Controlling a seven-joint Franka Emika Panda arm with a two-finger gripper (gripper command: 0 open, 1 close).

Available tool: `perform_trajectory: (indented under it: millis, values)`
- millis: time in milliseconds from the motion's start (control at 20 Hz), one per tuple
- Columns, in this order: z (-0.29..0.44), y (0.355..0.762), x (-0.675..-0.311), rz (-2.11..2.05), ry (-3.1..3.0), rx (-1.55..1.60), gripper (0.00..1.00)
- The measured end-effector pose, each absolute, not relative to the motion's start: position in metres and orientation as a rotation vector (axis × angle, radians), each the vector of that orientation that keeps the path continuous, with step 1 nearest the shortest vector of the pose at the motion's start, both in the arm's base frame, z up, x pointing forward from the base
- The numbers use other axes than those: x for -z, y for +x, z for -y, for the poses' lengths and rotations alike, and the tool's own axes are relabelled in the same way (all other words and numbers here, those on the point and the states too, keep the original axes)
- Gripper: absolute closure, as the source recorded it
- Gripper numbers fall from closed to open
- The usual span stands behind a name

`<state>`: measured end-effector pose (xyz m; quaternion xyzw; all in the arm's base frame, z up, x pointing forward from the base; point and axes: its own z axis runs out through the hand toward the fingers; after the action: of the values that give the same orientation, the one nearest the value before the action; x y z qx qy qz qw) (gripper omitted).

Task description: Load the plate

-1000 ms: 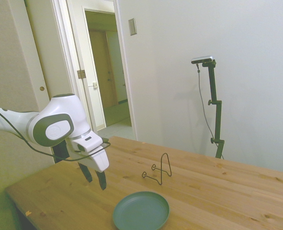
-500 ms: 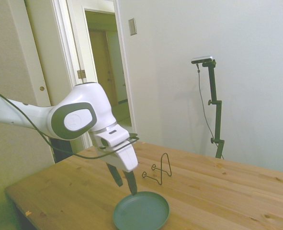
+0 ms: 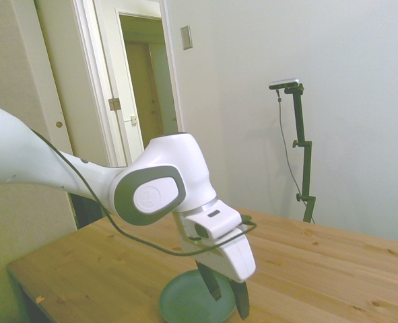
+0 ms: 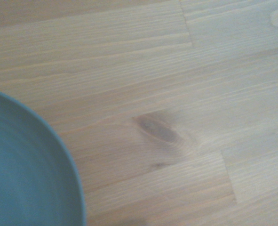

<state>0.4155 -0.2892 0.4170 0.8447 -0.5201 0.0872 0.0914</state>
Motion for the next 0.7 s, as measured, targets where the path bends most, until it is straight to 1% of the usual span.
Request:
perform_trajectory:
  millis: [200,300,400,600,700]
  values:
    - [0.308,0.417,-0.380,1.560,2.622,-0.204,0.00]
    - [0.310,0.419,-0.373,1.553,2.723,-0.167,0.00]
    - [0.313,0.418,-0.380,1.529,2.811,-0.130,0.00]
    - [0.317,0.406,-0.413,1.475,2.895,-0.116,0.00]
    - [0.316,0.402,-0.422,1.479,2.926,-0.127,0.00]
